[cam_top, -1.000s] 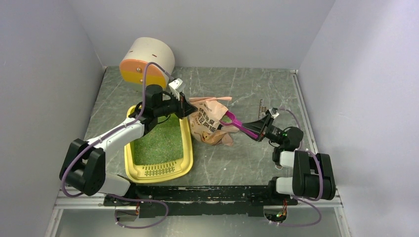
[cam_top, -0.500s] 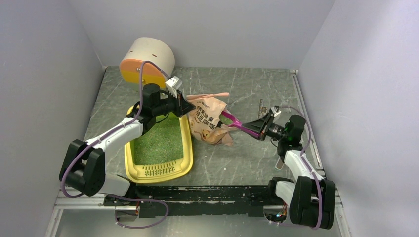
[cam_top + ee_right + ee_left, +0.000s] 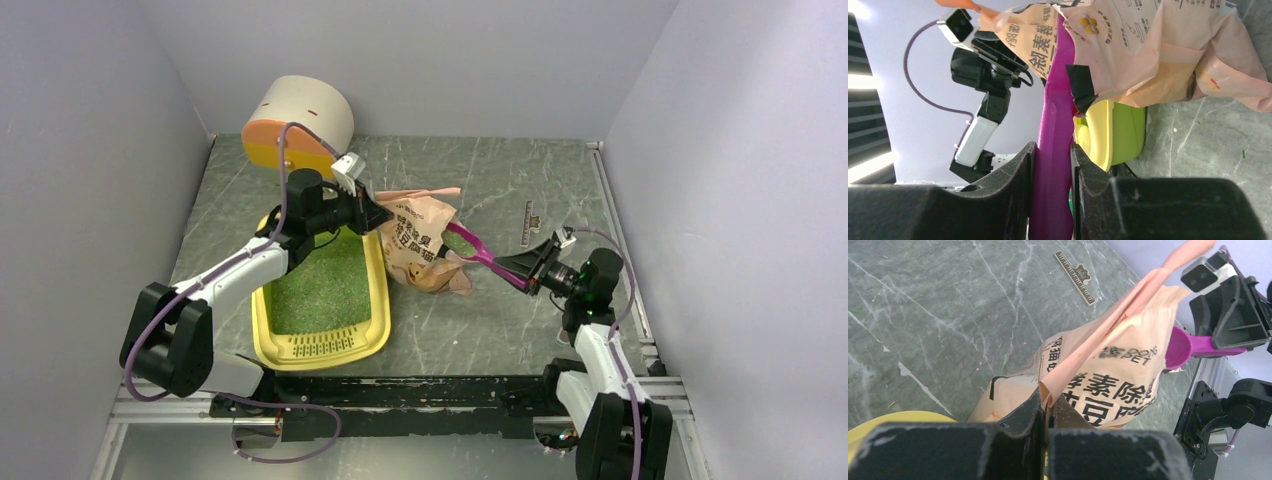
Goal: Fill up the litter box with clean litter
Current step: 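Scoop the cat litter from the cat litter bag.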
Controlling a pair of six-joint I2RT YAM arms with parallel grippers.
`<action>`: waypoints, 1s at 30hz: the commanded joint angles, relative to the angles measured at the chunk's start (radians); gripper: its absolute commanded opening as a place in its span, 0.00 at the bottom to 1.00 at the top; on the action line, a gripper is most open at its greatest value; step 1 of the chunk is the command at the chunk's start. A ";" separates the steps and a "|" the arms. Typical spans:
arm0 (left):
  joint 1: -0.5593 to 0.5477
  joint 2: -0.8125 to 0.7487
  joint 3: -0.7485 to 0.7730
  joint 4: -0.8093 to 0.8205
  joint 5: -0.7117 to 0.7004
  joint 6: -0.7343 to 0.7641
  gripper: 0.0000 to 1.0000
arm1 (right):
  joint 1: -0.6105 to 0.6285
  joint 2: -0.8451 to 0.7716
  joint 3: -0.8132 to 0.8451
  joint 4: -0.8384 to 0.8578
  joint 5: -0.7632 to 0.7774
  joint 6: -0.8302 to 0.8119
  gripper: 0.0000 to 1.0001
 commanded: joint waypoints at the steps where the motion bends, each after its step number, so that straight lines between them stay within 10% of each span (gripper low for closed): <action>1: 0.045 0.010 0.002 0.048 -0.039 -0.036 0.05 | -0.053 -0.073 0.004 -0.041 0.000 0.033 0.00; 30: 0.061 0.066 0.028 0.035 -0.030 -0.068 0.05 | -0.157 -0.296 0.057 -0.181 -0.035 0.074 0.00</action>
